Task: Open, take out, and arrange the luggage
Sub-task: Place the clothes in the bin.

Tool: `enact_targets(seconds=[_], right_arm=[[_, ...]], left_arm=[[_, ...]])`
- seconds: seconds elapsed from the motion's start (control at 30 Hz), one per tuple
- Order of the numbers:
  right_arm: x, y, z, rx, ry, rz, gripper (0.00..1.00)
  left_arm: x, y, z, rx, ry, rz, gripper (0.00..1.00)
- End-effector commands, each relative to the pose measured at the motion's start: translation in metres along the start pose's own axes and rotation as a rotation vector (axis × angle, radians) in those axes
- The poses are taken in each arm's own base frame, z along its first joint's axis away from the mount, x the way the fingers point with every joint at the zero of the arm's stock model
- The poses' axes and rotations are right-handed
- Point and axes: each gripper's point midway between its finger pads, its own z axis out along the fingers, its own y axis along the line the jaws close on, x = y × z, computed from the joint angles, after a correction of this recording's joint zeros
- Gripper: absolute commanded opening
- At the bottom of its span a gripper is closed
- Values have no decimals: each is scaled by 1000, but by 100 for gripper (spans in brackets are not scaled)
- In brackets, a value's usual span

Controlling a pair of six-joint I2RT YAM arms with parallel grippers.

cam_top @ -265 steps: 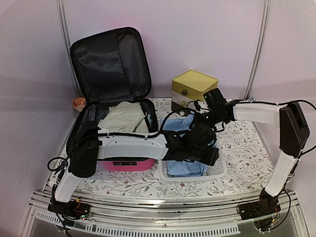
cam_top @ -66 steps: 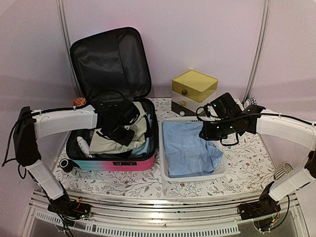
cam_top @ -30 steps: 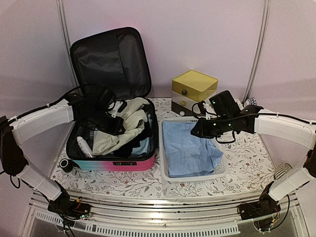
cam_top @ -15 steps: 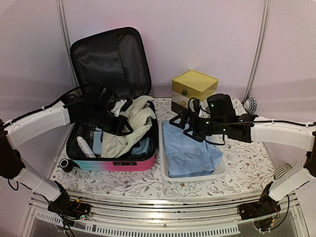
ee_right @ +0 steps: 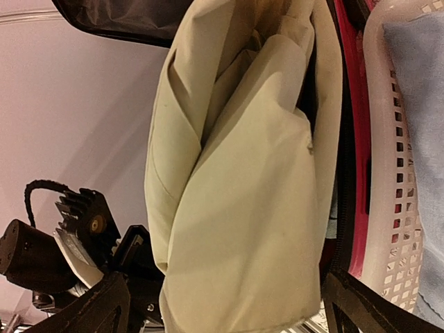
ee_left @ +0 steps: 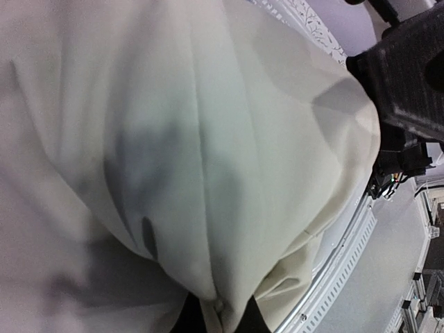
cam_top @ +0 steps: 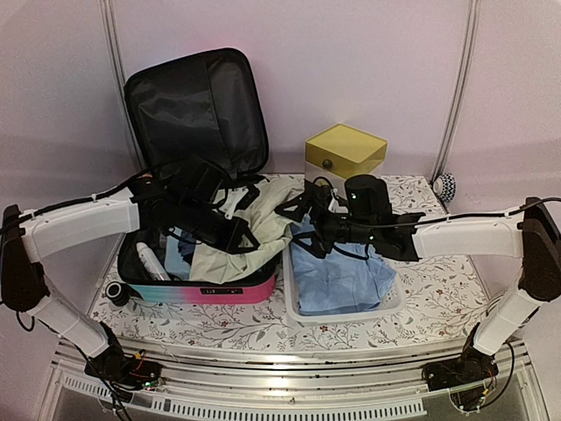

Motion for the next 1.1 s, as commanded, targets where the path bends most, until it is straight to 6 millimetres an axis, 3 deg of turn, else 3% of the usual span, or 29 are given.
enact_targets(seconds=[0.0,0.4,0.6,0.83,1.07], right_arm=[[-2,29,3,-128,-9,35,99],[-2,12,10,-104,-12,90,100],[-7,10,12,-100,-17,99,92],[-12,4,8,-74,-29,100,56],[-17,-11,1,-15,-29,85,33]], left_arm=[[-15,-51,-4,176,-58,68,0],[-9,-77,0,224,-40,119,0],[-6,-88,0,246,-32,154,0],[-6,-91,3,245,-30,160,0],[-8,-102,9,258,-22,172,0]])
